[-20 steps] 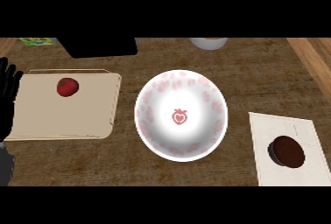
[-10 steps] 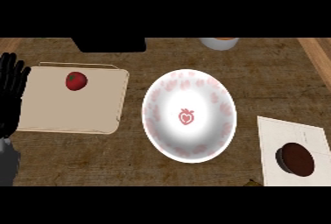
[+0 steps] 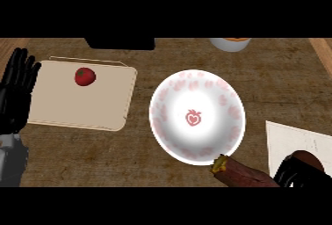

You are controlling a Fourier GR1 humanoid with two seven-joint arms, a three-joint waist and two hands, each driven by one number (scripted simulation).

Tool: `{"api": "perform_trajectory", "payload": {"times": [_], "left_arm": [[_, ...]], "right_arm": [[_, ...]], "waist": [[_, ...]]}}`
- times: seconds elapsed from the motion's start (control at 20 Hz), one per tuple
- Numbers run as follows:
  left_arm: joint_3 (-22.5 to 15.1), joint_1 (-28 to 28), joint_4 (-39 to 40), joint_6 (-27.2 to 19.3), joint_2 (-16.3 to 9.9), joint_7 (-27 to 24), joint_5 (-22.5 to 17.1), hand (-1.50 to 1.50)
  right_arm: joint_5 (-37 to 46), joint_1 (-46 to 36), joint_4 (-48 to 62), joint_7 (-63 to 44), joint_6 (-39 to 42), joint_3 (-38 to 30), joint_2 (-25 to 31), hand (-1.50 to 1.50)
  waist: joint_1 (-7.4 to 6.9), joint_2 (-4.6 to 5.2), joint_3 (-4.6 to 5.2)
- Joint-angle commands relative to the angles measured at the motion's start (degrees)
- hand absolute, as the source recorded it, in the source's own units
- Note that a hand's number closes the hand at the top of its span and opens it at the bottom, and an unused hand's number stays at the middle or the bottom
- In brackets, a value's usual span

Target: Pick the sweet potato from the placemat and place it in the bowl

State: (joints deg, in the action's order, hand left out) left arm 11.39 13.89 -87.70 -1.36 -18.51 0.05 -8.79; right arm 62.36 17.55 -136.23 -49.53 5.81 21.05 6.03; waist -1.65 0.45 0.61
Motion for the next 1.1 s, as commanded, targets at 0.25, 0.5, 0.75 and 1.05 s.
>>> {"api": "perform_trajectory", "payload": {"times": [0.25,0.5,0.75,1.05], "left_arm": [[-0.90,2.90,4.09,-1.14,1.33,-0.43,1.49,0.00],[-0.03,1.64,1.96,-0.60,0.65,-0.02,0.75,0.00],[-0.27,-0.19,-0.60,0.00,0.98,0.49,0.10,0.00],[-0.08,1.52,0.16,-0.60,0.60,1.91,0.50,0.00]], "right_arm": [[0.72,-33.44,9.34,-24.62,11.89,3.62,-5.92,1.50],[2.92,-38.45,23.58,-26.72,6.56,4.31,-5.98,1.50],[1.92,-38.36,32.64,-28.19,-1.01,0.37,-6.00,1.50],[-4.65,-37.76,40.04,-22.90,-17.27,-1.55,-6.00,-1.50]], "waist": [[0.36,-0.06,-0.42],[0.30,-0.25,-0.49],[-0.01,-0.31,-0.58],[0.23,-0.19,-0.68]]}}
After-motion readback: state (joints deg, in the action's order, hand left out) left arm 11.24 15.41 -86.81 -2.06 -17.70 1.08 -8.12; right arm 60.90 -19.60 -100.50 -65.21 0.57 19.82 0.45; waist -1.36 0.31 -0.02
